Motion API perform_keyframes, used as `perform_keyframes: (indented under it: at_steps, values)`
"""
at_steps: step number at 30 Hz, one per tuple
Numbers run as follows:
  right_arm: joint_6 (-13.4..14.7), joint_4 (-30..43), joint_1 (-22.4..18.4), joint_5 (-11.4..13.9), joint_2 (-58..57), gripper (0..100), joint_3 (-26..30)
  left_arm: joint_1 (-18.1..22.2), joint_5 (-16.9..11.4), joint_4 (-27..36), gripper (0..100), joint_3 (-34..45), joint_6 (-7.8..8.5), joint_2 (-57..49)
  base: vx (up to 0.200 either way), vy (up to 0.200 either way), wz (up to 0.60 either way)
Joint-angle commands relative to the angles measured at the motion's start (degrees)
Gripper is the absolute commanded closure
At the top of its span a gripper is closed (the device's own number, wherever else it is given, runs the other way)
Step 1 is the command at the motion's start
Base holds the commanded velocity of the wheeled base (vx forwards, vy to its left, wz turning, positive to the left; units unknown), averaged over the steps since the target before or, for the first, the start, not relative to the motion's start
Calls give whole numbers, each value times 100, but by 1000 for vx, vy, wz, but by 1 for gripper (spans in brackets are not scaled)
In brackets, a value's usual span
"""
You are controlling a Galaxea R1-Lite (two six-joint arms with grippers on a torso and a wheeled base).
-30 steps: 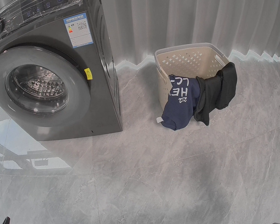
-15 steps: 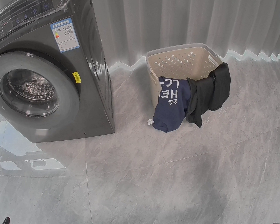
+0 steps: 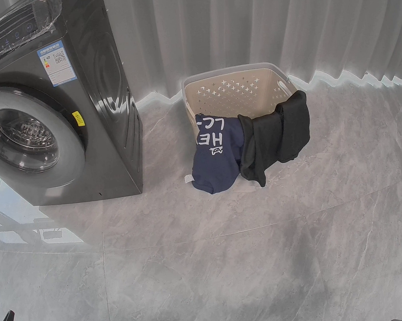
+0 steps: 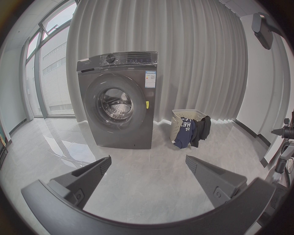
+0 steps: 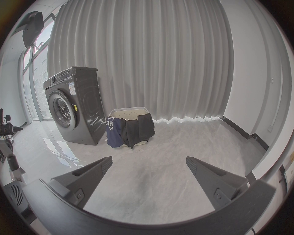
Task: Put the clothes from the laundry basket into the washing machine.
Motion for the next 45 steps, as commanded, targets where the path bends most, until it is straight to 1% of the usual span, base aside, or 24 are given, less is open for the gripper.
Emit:
perform_keyframes:
  at_steps: [1,3,9,27,33,45]
  values:
    - [-4,-8,0,0,-93,0,101,0,0,4,0,101,-4,-104,0,-200,0]
    - [-4,-8,0,0,-93,0,101,0,0,4,0,101,4,-104,0,-200,0]
    - [-4,1,0,0,-93,0,101,0,0,4,0,101,-4,-104,0,0,0]
    - [-4,-8,0,0,-93,0,101,-8,0,4,0,92,-31,-104,200,0,0]
    - [-4,1,0,0,-93,0,101,-8,9,4,0,92,-22,-104,0,0,0]
    - [-4,1,0,0,-93,0,101,-8,0,4,0,92,-22,-104,0,-200,0]
